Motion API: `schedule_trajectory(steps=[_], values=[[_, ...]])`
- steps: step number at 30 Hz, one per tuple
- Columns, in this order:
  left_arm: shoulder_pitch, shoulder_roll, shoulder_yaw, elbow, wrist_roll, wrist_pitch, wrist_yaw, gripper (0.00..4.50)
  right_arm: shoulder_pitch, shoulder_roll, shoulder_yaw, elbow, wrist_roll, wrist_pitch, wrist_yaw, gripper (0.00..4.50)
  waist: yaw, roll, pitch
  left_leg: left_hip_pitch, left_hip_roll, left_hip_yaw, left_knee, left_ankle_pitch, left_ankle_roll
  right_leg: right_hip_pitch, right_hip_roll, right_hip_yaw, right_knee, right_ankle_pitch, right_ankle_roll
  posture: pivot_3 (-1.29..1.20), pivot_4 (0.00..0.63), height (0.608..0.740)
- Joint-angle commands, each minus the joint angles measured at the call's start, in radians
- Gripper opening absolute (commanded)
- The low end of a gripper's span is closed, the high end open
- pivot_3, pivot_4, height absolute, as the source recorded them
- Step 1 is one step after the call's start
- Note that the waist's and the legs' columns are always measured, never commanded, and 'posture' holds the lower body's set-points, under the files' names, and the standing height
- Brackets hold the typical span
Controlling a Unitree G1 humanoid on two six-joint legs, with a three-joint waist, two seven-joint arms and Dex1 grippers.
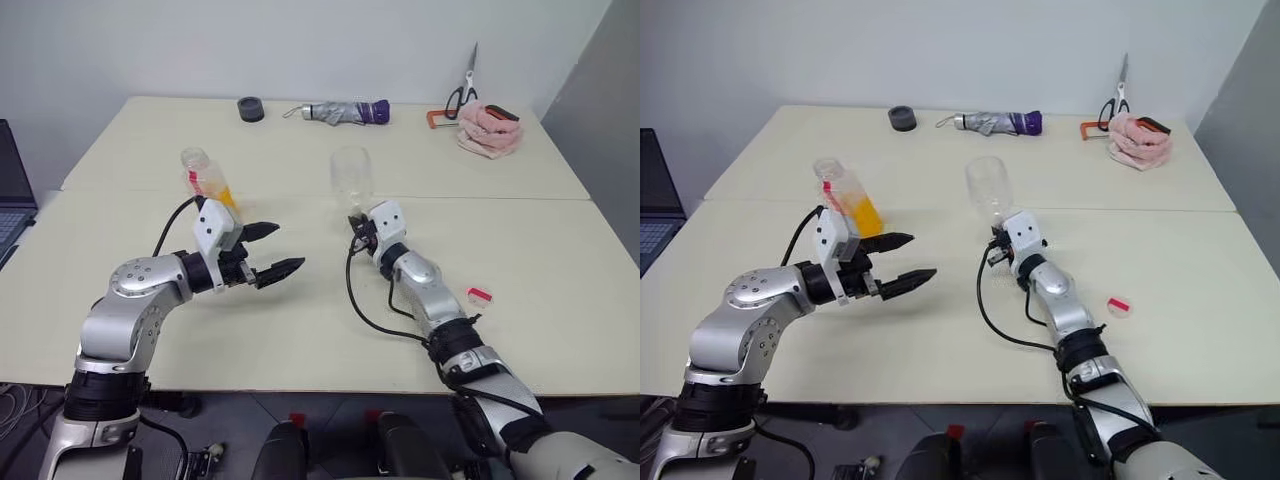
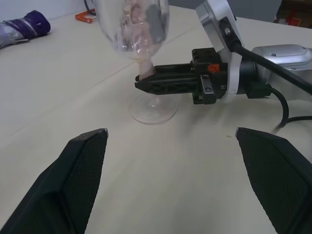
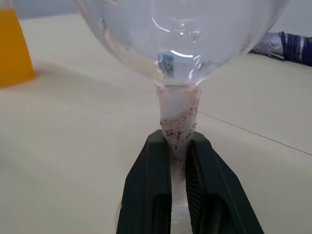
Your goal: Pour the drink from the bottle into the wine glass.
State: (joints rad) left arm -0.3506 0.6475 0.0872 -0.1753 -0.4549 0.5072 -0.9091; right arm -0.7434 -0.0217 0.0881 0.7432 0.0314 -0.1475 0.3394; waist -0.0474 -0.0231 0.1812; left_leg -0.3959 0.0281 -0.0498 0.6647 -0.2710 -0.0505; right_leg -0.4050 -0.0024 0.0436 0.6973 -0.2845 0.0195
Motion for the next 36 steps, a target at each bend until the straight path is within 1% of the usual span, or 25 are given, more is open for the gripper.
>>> schedule_trajectory(steps=[1, 4, 8, 11, 16, 21, 26, 30, 32, 34, 36], values=[[-0.027, 0.026, 0.03, -0.082, -0.041, 0.041, 0.01, 4.5, 0.016, -0.002, -0.007, 0.052, 0.009, -0.02, 0.049, 0.11, -0.001, 0.0, 0.0, 0.0, 0.0, 0.0, 0.0, 0.0, 0.0, 0.0, 0.0, 0.0, 0.0, 0.0, 0.0, 0.0, 0.15, 0.74], [-0.024, 0.045, 0.045, -0.099, -0.055, 0.06, 0.015, 4.5, 0.056, -0.029, 0.007, 0.046, -0.012, -0.052, 0.085, 0.11, -0.004, 0.0, 0.0, 0.002, 0.0, 0.0, -0.001, 0.0, 0.0, 0.0, 0.002, 0.0, 0.0, 0.0, 0.0, 0.0, 0.15, 0.74], [-0.018, 0.06, 0.057, -0.105, -0.061, 0.07, 0.021, 4.5, 0.119, -0.067, 0.069, 0.007, -0.06, -0.098, 0.149, 0.11, -0.002, 0.0, -0.001, 0.002, 0.0, 0.0, -0.001, 0.0, 0.0, 0.001, 0.003, -0.001, 0.001, 0.0, 0.0, 0.0, 0.15, 0.74], [-0.014, 0.067, 0.063, -0.097, -0.063, 0.065, 0.02, 4.5, 0.132, -0.051, 0.068, -0.025, -0.041, -0.123, 0.159, 0.11, -0.002, 0.0, -0.001, 0.002, 0.0, 0.0, -0.001, 0.0, 0.0, 0.001, 0.003, 0.0, 0.0, 0.0, 0.0, 0.0, 0.15, 0.74], [-0.009, 0.081, 0.075, -0.081, -0.064, 0.053, 0.01, 4.5, 0.082, 0.019, 0.035, -0.038, 0.022, -0.136, 0.177, 0.11, -0.008, 0.0, 0.0, 0.003, 0.0, 0.0, -0.001, 0.0, 0.0, 0.001, 0.004, 0.0, 0.0, 0.0, 0.0, 0.0, 0.15, 0.74], [-0.004, 0.092, 0.084, -0.06, -0.057, 0.031, 0.0, 4.5, 0.028, 0.075, 0.039, 0.006, 0.029, -0.136, 0.211, 0.11, -0.014, 0.001, 0.0, 0.003, 0.001, 0.0, -0.002, 0.0, 0.0, -0.001, 0.007, 0.001, 0.001, 0.0, -0.001, 0.0, 0.15, 0.74], [-0.014, 0.092, 0.084, -0.035, -0.043, -0.004, -0.006, 4.5, -0.006, 0.084, 0.039, 0.117, 0.01, -0.151, 0.225, 0.11, -0.01, 0.001, 0.0, 0.002, 0.001, 0.0, -0.002, 0.0, 0.0, -0.001, 0.006, 0.001, 0.0, 0.0, -0.001, 0.0, 0.15, 0.74], [-0.017, 0.095, 0.081, -0.025, -0.04, -0.024, -0.011, 4.5, -0.02, 0.081, 0.024, 0.156, 0.022, -0.156, 0.225, 0.11, -0.01, 0.001, 0.0, 0.003, 0.001, 0.0, -0.002, 0.0, 0.0, 0.0, 0.006, 0.001, 0.001, 0.0, -0.001, 0.0, 0.15, 0.74], [-0.015, 0.098, 0.083, -0.026, -0.041, -0.03, -0.014, 4.5, -0.027, 0.077, 0.014, 0.16, 0.031, -0.151, 0.231, 0.83, -0.01, 0.001, 0.0, 0.003, 0.001, 0.0, -0.002, 0.0, 0.0, 0.0, 0.006, 0.001, 0.001, 0.0, -0.001, 0.0, 0.15, 0.74], [-0.013, 0.099, 0.083, -0.027, -0.041, -0.036, -0.015, 4.5, -0.03, 0.075, 0.006, 0.164, 0.035, -0.148, 0.233, 1.41, -0.01, 0.001, 0.0, 0.003, 0.001, 0.0, -0.002, 0.0, 0.0, 0.0, 0.006, 0.001, 0.001, 0.0, -0.001, 0.0, 0.15, 0.74], [-0.006, 0.104, 0.086, -0.032, -0.041, -0.044, -0.022, 4.5, -0.033, 0.071, 0.003, 0.169, 0.033, -0.149, 0.235, 2.12, -0.01, 0.001, 0.0, 0.003, 0.001, 0.0, -0.002, 0.0, 0.0, 0.0, 0.006, 0.001, 0.001, 0.0, -0.001, 0.0, 0.15, 0.74]])
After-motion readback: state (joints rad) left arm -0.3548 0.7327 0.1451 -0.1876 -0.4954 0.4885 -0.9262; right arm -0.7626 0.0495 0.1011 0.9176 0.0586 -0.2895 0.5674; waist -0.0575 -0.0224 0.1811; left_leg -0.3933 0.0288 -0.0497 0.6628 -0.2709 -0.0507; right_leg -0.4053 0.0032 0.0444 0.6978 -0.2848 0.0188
